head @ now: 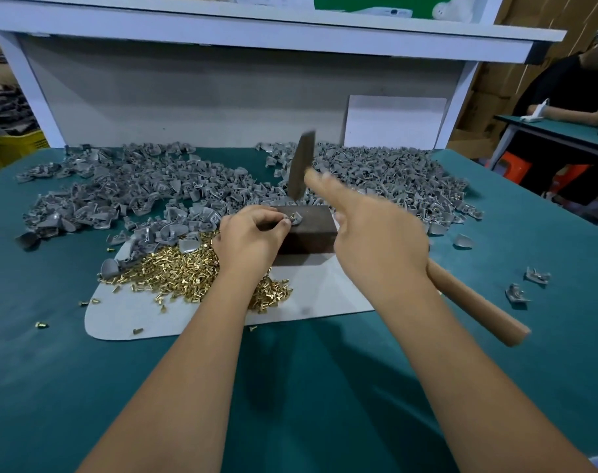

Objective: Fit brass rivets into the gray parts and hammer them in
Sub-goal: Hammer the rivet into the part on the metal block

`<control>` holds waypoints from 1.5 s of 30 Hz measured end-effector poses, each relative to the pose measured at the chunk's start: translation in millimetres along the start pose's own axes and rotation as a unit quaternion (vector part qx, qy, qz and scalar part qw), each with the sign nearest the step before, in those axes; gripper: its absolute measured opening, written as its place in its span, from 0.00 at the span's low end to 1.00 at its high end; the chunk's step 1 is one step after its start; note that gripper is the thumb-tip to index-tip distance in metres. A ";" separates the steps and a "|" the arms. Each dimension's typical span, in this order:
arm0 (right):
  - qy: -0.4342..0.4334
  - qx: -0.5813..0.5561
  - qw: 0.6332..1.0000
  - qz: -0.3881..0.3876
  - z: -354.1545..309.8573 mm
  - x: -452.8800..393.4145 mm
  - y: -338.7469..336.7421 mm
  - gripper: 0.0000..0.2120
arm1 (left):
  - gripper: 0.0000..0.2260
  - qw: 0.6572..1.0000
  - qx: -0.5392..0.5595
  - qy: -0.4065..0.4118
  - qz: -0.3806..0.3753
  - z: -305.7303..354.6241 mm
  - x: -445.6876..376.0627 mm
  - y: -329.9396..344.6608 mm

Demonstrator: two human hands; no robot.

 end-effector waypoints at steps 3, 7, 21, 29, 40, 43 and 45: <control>-0.005 -0.002 0.999 -0.053 3.4 3.1 7.5 0.31 | 0.12 1.000 0.011 -0.007 -0.001 0.9 0.3 1.3; 0.018 -0.022 0.999 0.020 4.8 -6.0 -4.6 0.30 | 0.11 1.000 -0.003 0.002 0.004 0.8 -0.1 0.9; -0.002 -0.022 1.000 -0.006 2.5 0.2 6.7 0.31 | 0.13 1.000 -0.004 -0.008 0.010 0.6 -1.8 2.3; 0.005 -0.005 1.000 -0.019 0.6 -0.5 6.0 0.31 | 0.12 1.000 0.011 -0.011 0.007 0.0 -2.3 2.8; 0.040 -0.065 0.996 -0.041 2.0 2.5 10.2 0.29 | 0.11 0.999 0.036 0.000 -0.008 -0.1 -2.5 2.5; 0.051 -0.091 0.995 -0.001 -0.3 4.9 10.9 0.28 | 0.11 1.000 0.014 -0.009 -0.001 0.8 -4.0 1.9; 0.046 -0.091 0.994 0.036 -0.4 5.8 9.9 0.27 | 0.11 1.000 0.006 -0.004 0.000 1.3 -3.3 2.5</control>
Point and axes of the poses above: each hand's wrist, its own x-axis away from the middle knuckle, its own y-axis out of the palm, z = x × y, the point moved 1 cm from there along -x, towards the middle knuckle, and after that the axes turned 3 degrees about -x, right-handed, at the moved point
